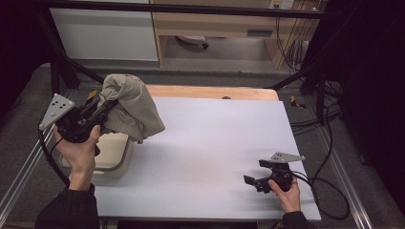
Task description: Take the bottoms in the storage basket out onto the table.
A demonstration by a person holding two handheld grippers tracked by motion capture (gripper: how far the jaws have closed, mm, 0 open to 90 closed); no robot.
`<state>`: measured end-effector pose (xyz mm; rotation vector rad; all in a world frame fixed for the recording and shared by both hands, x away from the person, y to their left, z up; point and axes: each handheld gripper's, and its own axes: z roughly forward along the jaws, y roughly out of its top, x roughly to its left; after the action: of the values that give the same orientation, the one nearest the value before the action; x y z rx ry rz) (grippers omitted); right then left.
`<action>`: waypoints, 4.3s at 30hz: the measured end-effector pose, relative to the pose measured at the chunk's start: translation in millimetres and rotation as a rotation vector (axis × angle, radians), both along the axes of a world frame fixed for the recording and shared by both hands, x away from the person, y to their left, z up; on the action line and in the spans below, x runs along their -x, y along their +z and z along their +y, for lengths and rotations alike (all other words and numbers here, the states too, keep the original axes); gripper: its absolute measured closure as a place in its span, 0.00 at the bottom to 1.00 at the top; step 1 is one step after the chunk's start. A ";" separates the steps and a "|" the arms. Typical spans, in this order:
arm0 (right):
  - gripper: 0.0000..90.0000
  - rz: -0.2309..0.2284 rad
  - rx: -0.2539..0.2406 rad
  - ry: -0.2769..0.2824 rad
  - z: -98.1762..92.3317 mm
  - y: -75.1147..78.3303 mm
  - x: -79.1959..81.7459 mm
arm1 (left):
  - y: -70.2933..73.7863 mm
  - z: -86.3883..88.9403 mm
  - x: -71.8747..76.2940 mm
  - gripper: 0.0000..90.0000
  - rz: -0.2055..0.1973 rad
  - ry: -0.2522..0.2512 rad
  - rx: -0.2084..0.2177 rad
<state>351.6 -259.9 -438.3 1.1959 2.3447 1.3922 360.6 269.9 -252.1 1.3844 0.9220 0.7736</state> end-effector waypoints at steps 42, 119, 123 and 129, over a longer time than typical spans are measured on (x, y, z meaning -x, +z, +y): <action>0.01 0.000 -0.001 0.001 0.0 0.1 0.0 | -22.4 -63.3 -11.2 0.82 0.055 -0.135 -0.038; 0.01 -0.005 0.001 -0.001 -0.5 0.5 0.2 | -108.1 -171.2 -39.8 0.82 0.272 -0.301 -0.250; 0.01 -0.005 0.001 -0.002 -0.4 0.4 0.1 | -113.4 -175.3 -41.3 0.82 0.288 -0.306 -0.263; 0.01 -0.006 0.001 -0.001 -0.5 0.6 0.2 | -120.9 -181.4 -42.4 0.81 0.307 -0.316 -0.285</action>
<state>351.4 -260.5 -437.7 1.1917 2.3400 1.3921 403.1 88.5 -373.0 1.8842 0.8170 0.4695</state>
